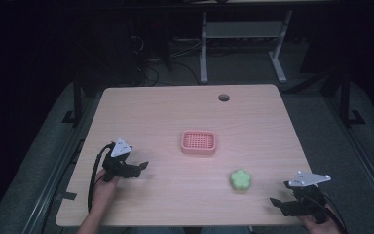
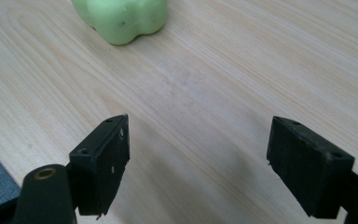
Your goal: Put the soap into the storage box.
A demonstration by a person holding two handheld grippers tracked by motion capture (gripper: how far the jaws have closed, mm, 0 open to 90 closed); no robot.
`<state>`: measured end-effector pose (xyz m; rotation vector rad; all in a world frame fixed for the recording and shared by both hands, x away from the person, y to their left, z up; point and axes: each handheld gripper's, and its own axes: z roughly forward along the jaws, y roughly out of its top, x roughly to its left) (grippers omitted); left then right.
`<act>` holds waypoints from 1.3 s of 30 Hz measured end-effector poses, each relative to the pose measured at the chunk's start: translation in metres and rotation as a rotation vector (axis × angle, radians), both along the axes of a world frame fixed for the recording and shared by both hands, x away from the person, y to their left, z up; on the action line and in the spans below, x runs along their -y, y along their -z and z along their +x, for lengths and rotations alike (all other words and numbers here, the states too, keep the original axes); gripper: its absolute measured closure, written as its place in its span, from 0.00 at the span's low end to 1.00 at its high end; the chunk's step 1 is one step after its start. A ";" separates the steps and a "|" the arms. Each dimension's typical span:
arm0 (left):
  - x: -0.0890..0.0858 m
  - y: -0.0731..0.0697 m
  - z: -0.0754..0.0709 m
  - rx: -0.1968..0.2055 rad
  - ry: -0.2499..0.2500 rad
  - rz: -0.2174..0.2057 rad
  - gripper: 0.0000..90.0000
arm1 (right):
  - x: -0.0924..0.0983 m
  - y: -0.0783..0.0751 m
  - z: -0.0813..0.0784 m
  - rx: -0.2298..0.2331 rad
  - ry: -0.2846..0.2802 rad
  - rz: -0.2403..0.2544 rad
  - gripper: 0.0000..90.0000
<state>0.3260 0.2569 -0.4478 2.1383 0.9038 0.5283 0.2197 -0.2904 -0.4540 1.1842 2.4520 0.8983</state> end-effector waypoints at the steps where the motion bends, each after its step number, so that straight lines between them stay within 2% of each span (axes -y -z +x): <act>1: 0.000 0.000 0.000 0.002 0.001 0.003 0.16 | -0.001 -0.001 0.000 0.003 -0.007 -0.003 0.23; 7: 0.000 0.000 0.000 -0.001 0.000 0.005 0.16 | -0.009 -0.005 0.003 -0.001 -0.038 -0.028 0.21; 13: 0.001 0.000 0.000 0.003 0.001 0.007 0.16 | -0.012 -0.011 0.009 -0.014 -0.058 -0.024 0.20; 17: 0.001 0.000 0.000 0.003 0.003 0.008 0.16 | -0.018 -0.014 0.014 -0.035 -0.081 -0.045 0.20; 24: 0.001 -0.001 -0.001 0.011 0.005 0.003 0.16 | -0.027 -0.022 0.022 -0.047 -0.108 -0.072 0.20; 29: 0.000 -0.001 -0.001 0.010 0.002 0.000 0.16 | -0.035 -0.030 0.031 -0.049 -0.148 -0.108 0.20; 39: -0.001 -0.002 -0.001 0.016 0.001 -0.006 0.16 | -0.047 -0.035 0.038 -0.060 -0.177 -0.125 0.20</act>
